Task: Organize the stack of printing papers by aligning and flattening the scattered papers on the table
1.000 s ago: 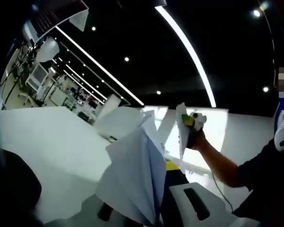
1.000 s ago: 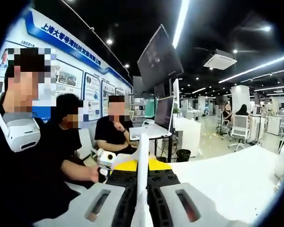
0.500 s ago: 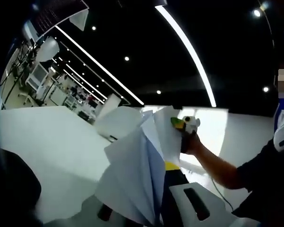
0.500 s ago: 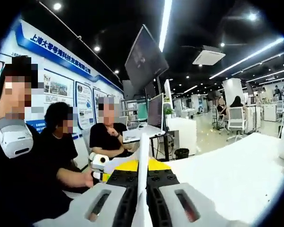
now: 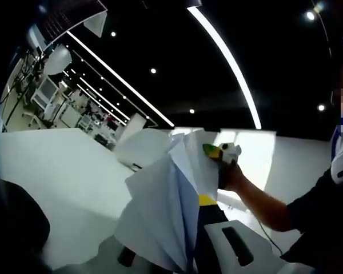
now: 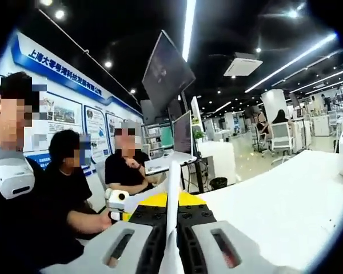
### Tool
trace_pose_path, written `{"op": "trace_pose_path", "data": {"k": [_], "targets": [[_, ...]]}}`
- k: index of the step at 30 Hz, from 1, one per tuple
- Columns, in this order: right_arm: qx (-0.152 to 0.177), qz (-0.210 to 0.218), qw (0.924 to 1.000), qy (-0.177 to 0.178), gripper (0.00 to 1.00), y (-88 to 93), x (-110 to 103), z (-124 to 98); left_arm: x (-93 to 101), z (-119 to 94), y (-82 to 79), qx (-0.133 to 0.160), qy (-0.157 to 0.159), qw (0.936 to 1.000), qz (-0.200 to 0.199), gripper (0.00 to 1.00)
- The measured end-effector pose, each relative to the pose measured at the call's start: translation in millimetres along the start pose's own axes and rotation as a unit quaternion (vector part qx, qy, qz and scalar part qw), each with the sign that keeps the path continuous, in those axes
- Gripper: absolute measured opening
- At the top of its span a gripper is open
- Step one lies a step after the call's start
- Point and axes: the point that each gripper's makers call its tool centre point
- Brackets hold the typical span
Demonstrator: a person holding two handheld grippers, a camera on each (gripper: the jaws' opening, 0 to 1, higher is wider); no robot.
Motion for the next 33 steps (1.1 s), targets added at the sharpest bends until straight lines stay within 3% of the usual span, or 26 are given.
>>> {"op": "trace_pose_path", "data": {"k": [9, 14, 22, 33], "targets": [[-0.004, -0.002, 0.9999, 0.011, 0.00, 2.0, 3, 12, -0.4, -1, 0.0, 0.001, 0.001, 1.0000, -0.004, 0.06], [-0.023, -0.015, 0.9994, 0.019, 0.00, 12.1, 4, 19, -0.8, -1, 0.2, 0.002, 0.001, 1.0000, -0.005, 0.06], [-0.020, -0.014, 0.9992, 0.032, 0.00, 18.5, 3, 21, 0.8, 0, 0.0, 0.004, 0.010, 0.9998, -0.015, 0.07], [-0.031, -0.031, 0.9976, 0.054, 0.00, 28.0, 5, 33, 10.7, 1, -3.2, 0.016, 0.036, 0.9989, -0.025, 0.15]]}}
Point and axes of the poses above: the point that each gripper's makers call its tool centre point, and the gripper's own axes: z roughly forward along the fingers, x roughly to its right, y roughly out of its underside, and after that the axes turned 5 degrees about y, right-handed
